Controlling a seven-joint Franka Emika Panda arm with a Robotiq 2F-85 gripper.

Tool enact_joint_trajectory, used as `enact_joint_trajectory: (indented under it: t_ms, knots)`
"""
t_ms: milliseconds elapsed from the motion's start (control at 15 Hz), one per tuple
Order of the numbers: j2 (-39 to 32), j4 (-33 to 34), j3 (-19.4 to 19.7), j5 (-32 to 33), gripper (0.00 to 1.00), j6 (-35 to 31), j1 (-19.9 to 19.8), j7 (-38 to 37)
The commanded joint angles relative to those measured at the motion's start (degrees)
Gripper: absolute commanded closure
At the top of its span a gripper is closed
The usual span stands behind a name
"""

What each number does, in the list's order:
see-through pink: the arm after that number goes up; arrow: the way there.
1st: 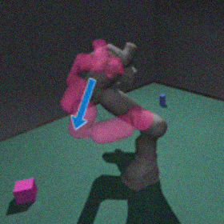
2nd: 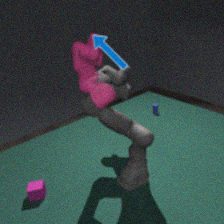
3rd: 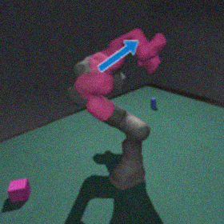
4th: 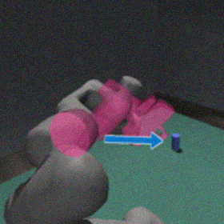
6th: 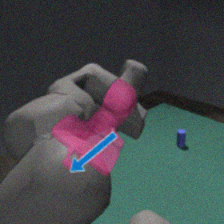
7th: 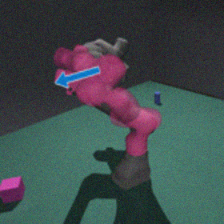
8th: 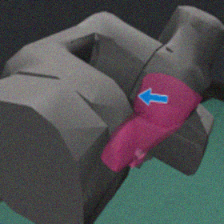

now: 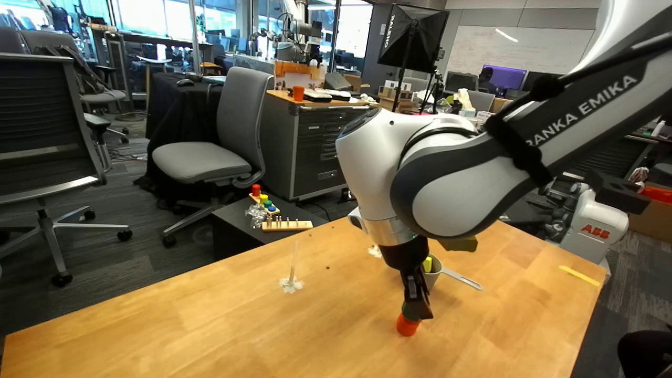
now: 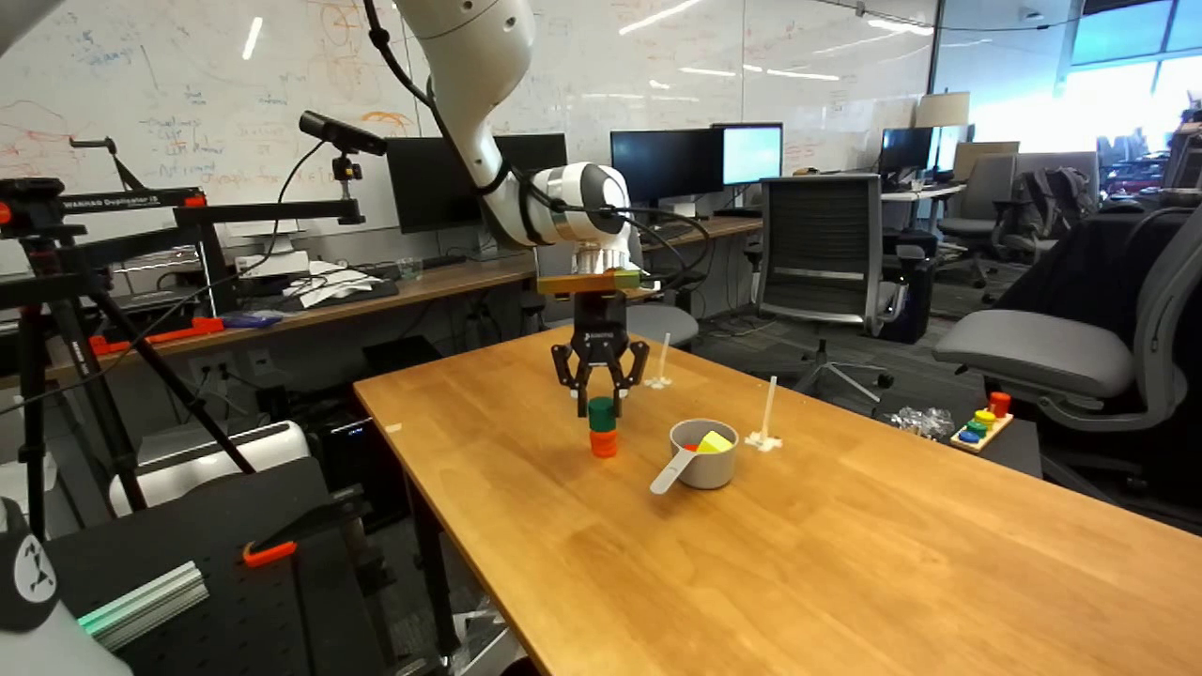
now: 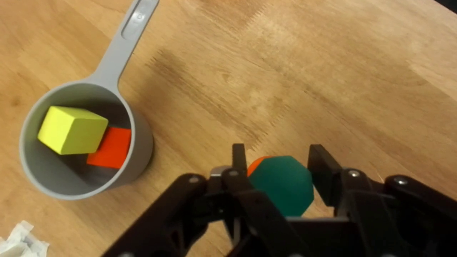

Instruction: Put the blocks in the gray pot except the last bottom block

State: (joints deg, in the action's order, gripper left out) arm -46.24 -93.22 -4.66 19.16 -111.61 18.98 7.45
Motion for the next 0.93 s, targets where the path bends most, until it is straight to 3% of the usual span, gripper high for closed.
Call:
enact_joint_trajectory:
  t_ms: [0, 400, 867]
  knots:
    - [-1.02, 1.79, -0.48, 1.06, 0.80, 0.86, -0.29, -0.40]
    - [-0.56, 2.46, -0.30, 0.66, 0.82, 1.06, -0.86, -0.64]
    - [0.66, 7.83, 0.24, -1.29, 0.82, 2.17, -3.47, -1.58]
